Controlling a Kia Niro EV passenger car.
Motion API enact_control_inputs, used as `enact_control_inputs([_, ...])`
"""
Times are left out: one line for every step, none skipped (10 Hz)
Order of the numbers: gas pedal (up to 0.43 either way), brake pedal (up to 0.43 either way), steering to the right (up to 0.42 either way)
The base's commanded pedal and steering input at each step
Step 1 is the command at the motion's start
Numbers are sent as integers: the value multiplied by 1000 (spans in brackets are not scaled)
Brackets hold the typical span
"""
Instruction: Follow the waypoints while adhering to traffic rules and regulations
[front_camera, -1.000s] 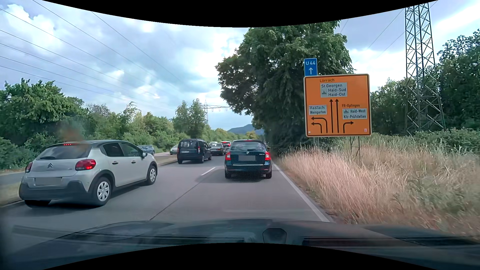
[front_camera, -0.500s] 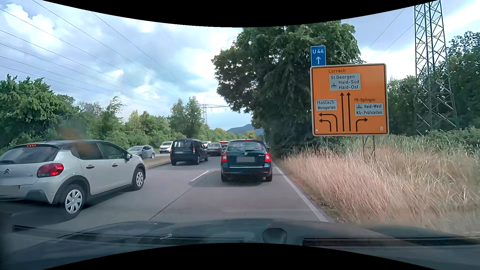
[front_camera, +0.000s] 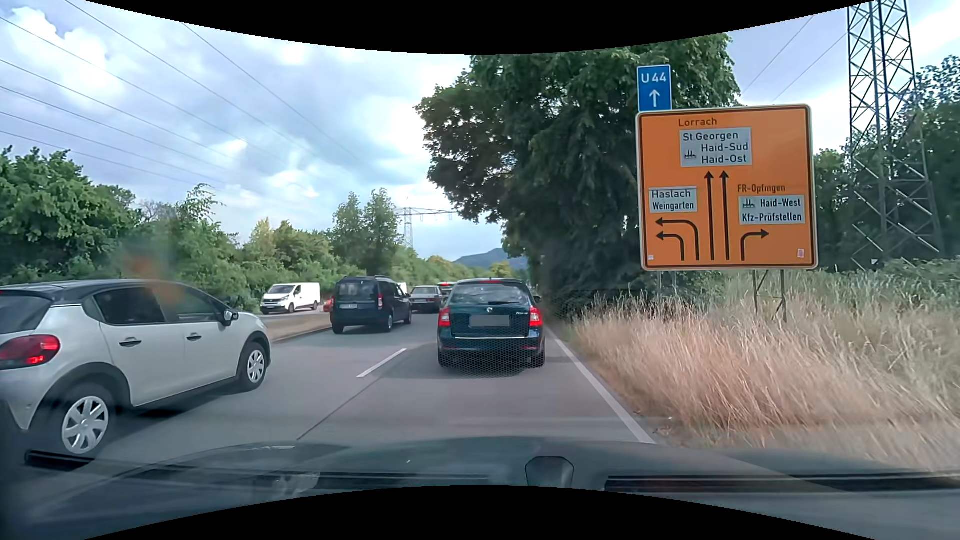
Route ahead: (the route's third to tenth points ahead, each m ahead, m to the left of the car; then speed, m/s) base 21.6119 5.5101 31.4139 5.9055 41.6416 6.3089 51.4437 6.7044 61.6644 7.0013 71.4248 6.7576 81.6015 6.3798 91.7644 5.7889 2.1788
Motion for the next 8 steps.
enact_control_inputs([0, 165, 1])
enact_control_inputs([0, 152, 0])
enact_control_inputs([0, 146, 0])
enact_control_inputs([0, 134, 0])
enact_control_inputs([0, 128, 0])
enact_control_inputs([0, 128, 0])
enact_control_inputs([0, 128, 0])
enact_control_inputs([0, 128, 0])
